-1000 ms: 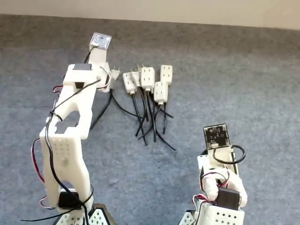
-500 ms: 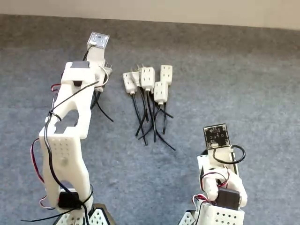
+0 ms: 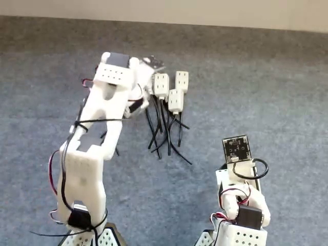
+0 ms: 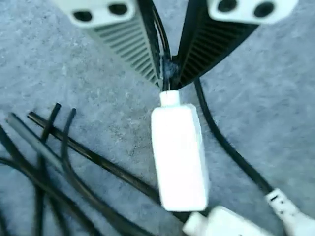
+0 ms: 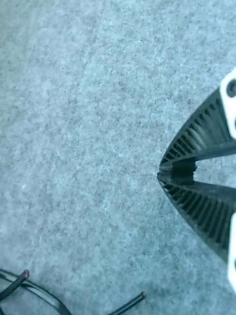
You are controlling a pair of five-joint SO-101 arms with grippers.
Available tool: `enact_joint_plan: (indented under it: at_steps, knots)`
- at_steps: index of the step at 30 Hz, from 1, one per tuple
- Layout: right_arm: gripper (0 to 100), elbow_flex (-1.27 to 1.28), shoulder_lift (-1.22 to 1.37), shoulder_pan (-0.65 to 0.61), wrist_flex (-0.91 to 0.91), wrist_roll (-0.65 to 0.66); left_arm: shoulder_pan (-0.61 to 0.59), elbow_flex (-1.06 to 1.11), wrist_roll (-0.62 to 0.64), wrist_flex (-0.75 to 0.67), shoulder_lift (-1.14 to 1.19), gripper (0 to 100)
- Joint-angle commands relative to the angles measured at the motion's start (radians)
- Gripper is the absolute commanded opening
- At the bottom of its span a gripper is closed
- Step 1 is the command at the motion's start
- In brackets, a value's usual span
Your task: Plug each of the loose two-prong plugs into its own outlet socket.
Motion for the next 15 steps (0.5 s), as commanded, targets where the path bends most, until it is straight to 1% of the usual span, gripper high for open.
enact_joint_plan:
  at_steps: [1, 4, 7, 10, 13, 15]
  knots:
    - [0.9, 0.153, -0.01, 0.004, -0.001, 0.008, 0.015, 0.036, -0.012, 0.028, -0.213, 0]
    - [0.9, 0.153, -0.01, 0.004, -0.001, 0.008, 0.033, 0.15, -0.028, 0.031, -0.34, 0]
    - [0.9, 0.153, -0.01, 0.004, -0.001, 0.008, 0.061, 0.351, -0.038, 0.031, -0.484, 0]
    - [0.9, 0.153, -0.01, 0.004, -0.002, 0.008, 0.114, 0.581, -0.12, 0.028, -0.622, 0]
    - [0.9, 0.153, -0.01, 0.004, -0.002, 0.008, 0.15, 0.783, -0.161, 0.025, -0.785, 0]
    - [0.9, 0.153, -0.01, 0.004, -0.002, 0.008, 0.154, 0.911, -0.181, -0.025, -0.921, 0]
